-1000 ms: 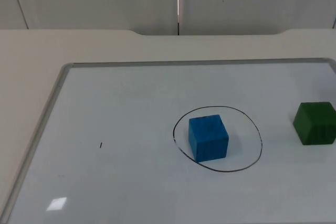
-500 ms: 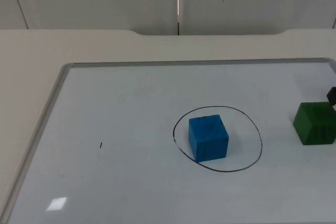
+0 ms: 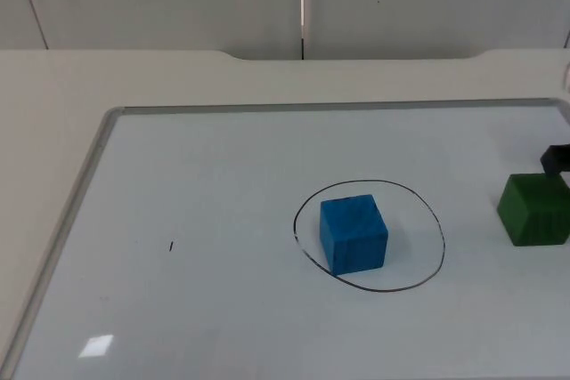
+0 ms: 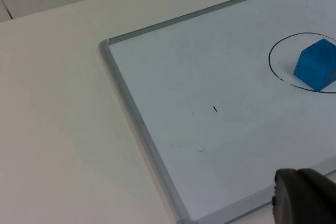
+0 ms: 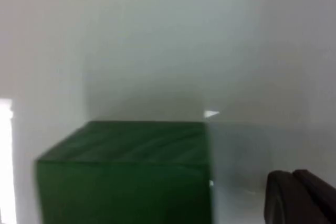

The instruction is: Push the two cubes into the marked area.

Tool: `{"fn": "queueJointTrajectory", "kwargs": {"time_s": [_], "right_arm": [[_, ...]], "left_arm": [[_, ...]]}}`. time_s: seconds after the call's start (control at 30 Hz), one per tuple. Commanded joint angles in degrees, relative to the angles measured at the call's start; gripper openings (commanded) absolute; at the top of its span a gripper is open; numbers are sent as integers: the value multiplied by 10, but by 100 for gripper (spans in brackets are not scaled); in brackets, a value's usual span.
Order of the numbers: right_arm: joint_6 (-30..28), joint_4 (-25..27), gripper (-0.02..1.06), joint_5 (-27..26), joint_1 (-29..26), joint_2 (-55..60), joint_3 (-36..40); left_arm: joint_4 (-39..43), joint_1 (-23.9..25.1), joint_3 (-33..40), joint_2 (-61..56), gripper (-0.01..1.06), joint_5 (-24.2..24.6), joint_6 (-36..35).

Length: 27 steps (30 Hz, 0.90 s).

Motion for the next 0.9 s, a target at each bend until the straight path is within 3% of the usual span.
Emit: {"fn": "queueJointTrajectory", "kwargs": {"time_s": [0.0,0.53,0.87], "right_arm": [[-8,6,0,-8,24,0,-3],[-7,9,0,-18,51,0,-3],[-7,54,0,-3,51,0,-3]], "left_arm": [[4,1,3,-3,0,-1,-4],[4,1,3,-3,0,-1,-4],[4,1,3,-3,0,-1,-4]]}}
